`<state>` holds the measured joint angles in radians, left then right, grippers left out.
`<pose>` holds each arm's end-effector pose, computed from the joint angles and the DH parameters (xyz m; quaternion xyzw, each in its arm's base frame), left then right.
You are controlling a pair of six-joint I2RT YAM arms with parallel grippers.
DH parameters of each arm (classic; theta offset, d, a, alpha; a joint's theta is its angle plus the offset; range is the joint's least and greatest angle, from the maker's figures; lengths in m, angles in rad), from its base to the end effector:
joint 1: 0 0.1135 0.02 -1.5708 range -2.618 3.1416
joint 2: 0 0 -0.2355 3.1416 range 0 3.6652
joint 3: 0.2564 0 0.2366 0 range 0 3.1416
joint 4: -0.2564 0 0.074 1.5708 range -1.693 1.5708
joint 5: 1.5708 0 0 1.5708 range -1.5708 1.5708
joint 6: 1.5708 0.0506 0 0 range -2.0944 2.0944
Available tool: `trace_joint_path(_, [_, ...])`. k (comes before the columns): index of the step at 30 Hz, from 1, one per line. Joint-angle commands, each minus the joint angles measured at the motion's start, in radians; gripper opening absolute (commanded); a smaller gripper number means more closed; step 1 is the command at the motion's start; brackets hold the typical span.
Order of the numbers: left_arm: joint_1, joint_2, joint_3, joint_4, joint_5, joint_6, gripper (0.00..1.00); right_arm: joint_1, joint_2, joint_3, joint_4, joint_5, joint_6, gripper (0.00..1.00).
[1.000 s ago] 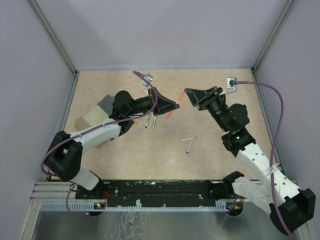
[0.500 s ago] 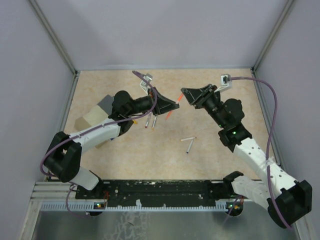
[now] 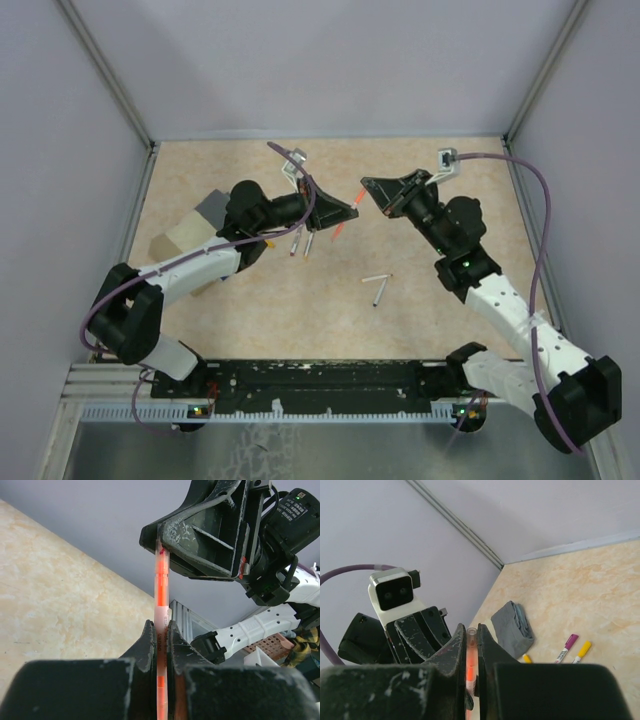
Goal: Insert the pens into the pen caps
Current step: Press the pen cap onto the pen.
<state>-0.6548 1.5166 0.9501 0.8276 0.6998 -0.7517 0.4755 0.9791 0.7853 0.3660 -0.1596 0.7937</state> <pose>0.2510 -0.2338 0.3055 0.2439 0.5846 -0.6411 0.4333 0.2158 0.1202 0.3450 0.0414 0.6432 0.4936 0.5839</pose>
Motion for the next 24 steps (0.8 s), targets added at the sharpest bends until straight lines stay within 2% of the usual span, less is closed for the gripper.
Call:
trace_joint_path(1, [-0.006, -0.036, 0.040, 0.024, -0.057, 0.034, 0.00, 0.045, -0.008, -0.035, -0.050, -0.085, -0.042, 0.00])
trace_joint_path(9, [-0.010, -0.082, 0.092, -0.022, -0.109, 0.109, 0.00, 0.177, -0.040, -0.135, -0.168, -0.005, -0.067, 0.00])
trace_joint_path(18, [-0.013, -0.099, 0.129, 0.008, -0.171, 0.118, 0.00, 0.379, -0.034, -0.279, -0.122, 0.102, 0.002, 0.00])
trace_joint_path(24, [-0.013, -0.105, 0.163, 0.025, -0.198, 0.120, 0.00, 0.460, -0.005, -0.346, -0.088, 0.125, 0.039, 0.00])
